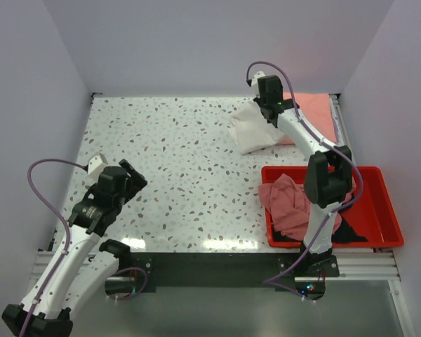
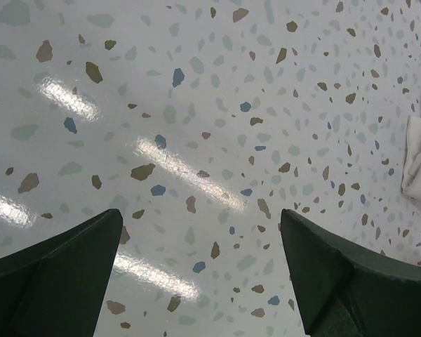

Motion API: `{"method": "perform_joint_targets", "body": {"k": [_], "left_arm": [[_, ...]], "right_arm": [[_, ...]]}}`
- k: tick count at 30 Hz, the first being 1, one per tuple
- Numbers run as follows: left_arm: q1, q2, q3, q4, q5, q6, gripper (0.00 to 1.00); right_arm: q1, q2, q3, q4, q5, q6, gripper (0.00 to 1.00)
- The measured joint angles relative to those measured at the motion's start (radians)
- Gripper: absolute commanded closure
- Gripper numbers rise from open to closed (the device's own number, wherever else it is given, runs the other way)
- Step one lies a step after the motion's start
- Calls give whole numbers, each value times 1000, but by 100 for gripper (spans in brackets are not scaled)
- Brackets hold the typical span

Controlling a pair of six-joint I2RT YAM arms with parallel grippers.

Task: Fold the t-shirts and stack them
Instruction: Neatly place the folded tshirt to the corner

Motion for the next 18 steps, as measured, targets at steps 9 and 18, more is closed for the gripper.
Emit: {"method": "perform_joint_targets", "body": {"k": [9, 18], "left_arm": [[0, 3, 17, -53, -54, -16, 0], [0, 6, 38, -74, -91, -23, 0]], "right_arm": [[-40, 2, 101, -45, 5, -40, 100], [-73, 2, 164, -100, 11, -71, 100]]}}
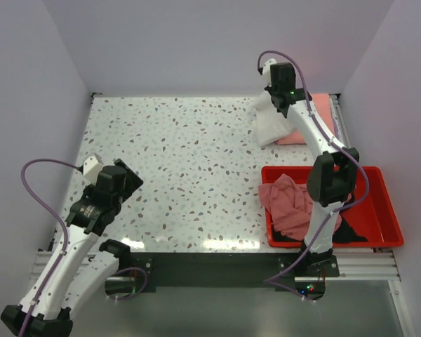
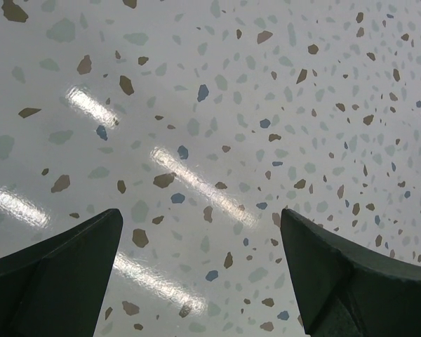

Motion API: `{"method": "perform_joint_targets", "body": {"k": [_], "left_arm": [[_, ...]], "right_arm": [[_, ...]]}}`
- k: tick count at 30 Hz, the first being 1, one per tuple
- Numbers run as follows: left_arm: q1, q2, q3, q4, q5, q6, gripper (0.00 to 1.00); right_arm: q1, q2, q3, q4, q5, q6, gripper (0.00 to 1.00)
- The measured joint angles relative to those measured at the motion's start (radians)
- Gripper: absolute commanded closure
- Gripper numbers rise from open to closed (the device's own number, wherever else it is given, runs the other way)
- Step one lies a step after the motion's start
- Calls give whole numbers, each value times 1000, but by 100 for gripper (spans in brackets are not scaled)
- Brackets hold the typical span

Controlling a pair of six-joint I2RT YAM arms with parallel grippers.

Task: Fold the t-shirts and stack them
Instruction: Neatly place the folded tshirt to the corner

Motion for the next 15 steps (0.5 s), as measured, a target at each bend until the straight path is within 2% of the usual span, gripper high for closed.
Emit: {"method": "perform_joint_targets", "body": {"k": [15], "left_arm": [[0, 4, 0, -21, -18, -8, 0]], "right_arm": [[-33, 0, 161, -100, 14, -6, 100]]}}
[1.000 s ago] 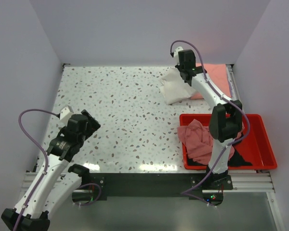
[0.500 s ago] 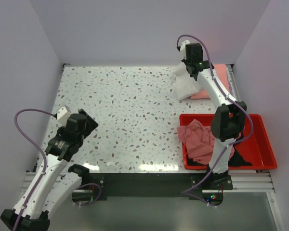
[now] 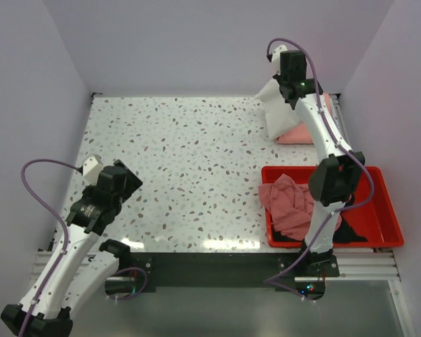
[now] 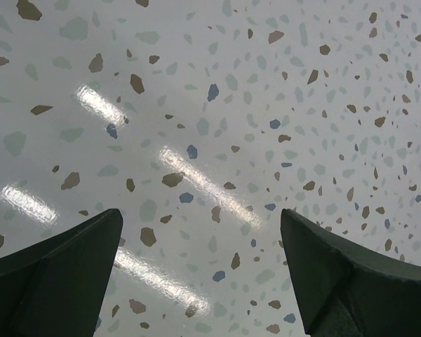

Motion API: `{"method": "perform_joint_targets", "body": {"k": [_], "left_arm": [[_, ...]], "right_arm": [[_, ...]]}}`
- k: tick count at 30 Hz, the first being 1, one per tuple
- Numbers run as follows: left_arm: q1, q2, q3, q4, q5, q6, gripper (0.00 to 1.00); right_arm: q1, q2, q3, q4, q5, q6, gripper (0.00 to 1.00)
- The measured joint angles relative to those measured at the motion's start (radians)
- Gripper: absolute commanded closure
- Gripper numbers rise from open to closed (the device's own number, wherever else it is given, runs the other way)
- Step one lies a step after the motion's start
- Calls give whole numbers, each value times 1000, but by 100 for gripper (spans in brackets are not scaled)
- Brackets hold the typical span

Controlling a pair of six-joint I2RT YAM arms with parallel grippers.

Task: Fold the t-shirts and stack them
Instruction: Neatly place the folded tshirt to the corner

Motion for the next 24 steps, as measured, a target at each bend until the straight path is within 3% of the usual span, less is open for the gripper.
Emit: {"method": "perform_joint_targets", "body": {"k": [14, 24], "left_arm": [[0, 48, 0, 0, -6, 0, 0], [0, 89, 0, 0, -8, 0, 0]], "right_arm": [[-116, 11, 4, -34, -13, 51, 100], [-177, 128, 0, -11, -26, 89, 100]]}}
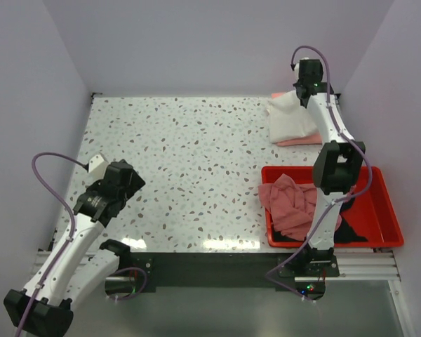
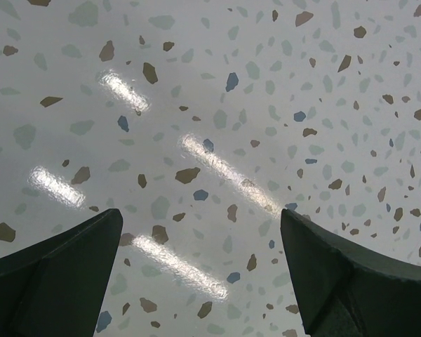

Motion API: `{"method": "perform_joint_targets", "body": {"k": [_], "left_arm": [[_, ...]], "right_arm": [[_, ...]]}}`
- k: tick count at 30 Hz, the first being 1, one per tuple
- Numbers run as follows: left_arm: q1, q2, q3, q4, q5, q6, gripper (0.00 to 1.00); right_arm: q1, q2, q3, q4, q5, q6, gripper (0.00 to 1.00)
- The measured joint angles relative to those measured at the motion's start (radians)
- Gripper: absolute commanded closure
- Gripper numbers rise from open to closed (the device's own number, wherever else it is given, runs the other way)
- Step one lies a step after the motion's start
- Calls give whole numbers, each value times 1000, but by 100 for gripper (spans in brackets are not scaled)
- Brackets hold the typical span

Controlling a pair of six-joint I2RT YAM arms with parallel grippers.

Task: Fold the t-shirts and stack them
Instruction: Neatly place the folded tshirt to the corner, then reset both grippers

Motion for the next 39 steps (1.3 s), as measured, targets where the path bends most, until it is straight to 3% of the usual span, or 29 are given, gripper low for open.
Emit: {"method": "perform_joint_targets", "body": {"k": [8, 14, 15, 17, 20, 23, 32, 39], "left_arm": [[0, 45, 0, 0, -3, 0, 0], [0, 74, 1, 0, -3, 0, 0], [0, 79, 2, 0, -3, 0, 0], [0, 89, 6, 1, -3, 0, 0], [0, 101, 13, 1, -2, 0, 0], [0, 108, 17, 3, 0, 0, 0], [0, 95, 17, 4, 9, 0, 0], [0, 33, 17, 8, 10, 1, 0]], "right_arm": [[-39, 110, 14, 29, 2, 26, 100], [-86, 164, 23, 75, 6, 51, 84], [-95, 172, 28, 81, 6, 56, 77], [-113, 192, 41, 98, 6, 65, 71], [-132, 212, 44, 130, 3, 77, 33], [-145, 217, 44, 143, -1, 86, 1], [-150, 200, 3, 180, -59, 182, 1], [-135, 74, -116, 190, -169, 300, 1]]}}
